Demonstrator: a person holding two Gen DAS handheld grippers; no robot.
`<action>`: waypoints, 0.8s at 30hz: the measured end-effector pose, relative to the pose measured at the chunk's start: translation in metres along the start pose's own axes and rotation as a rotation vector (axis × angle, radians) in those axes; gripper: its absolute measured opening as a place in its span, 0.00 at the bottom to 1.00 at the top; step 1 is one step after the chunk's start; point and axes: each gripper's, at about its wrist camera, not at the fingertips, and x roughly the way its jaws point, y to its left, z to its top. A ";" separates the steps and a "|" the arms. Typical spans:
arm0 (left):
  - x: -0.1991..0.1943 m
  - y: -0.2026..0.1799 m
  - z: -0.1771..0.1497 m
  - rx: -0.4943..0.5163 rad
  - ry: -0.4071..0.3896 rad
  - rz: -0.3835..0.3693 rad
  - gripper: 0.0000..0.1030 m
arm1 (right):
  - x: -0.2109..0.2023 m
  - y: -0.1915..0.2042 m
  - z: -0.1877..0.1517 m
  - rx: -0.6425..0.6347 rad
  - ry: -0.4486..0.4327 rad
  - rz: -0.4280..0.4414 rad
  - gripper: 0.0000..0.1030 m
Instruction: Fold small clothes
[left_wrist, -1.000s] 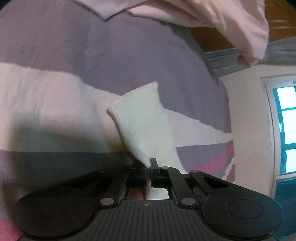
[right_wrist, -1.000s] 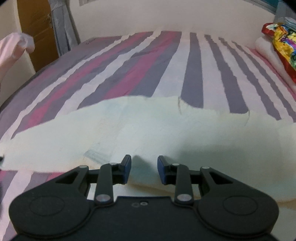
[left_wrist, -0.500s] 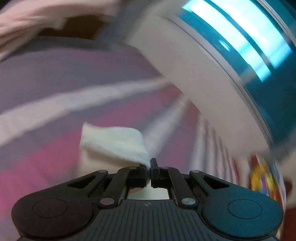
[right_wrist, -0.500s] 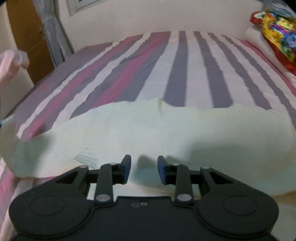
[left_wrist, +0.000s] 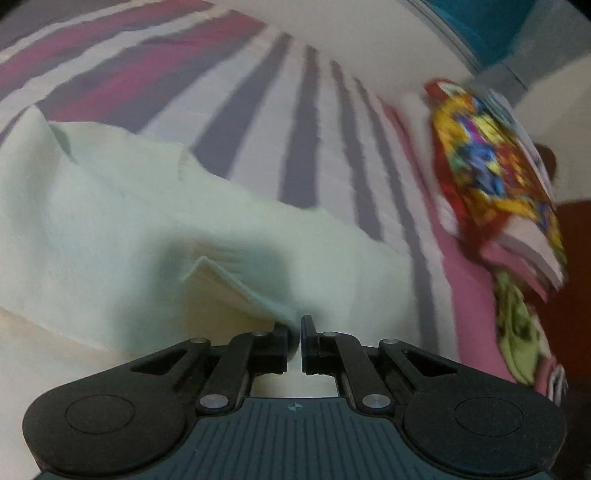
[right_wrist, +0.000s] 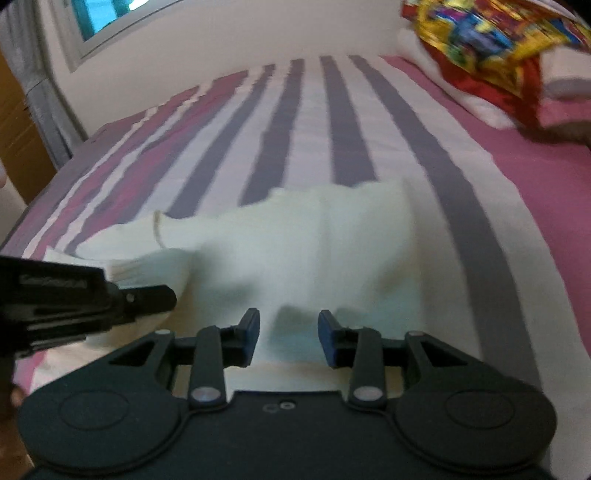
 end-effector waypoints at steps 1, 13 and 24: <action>-0.006 -0.005 -0.001 0.019 -0.002 0.003 0.17 | 0.000 -0.007 -0.003 0.012 0.006 0.002 0.35; -0.049 0.015 0.018 -0.025 -0.149 0.082 0.93 | 0.000 -0.002 -0.016 0.030 0.024 0.087 0.40; -0.049 0.122 0.014 -0.194 -0.169 0.221 0.93 | 0.022 0.085 -0.023 -0.183 -0.012 0.031 0.42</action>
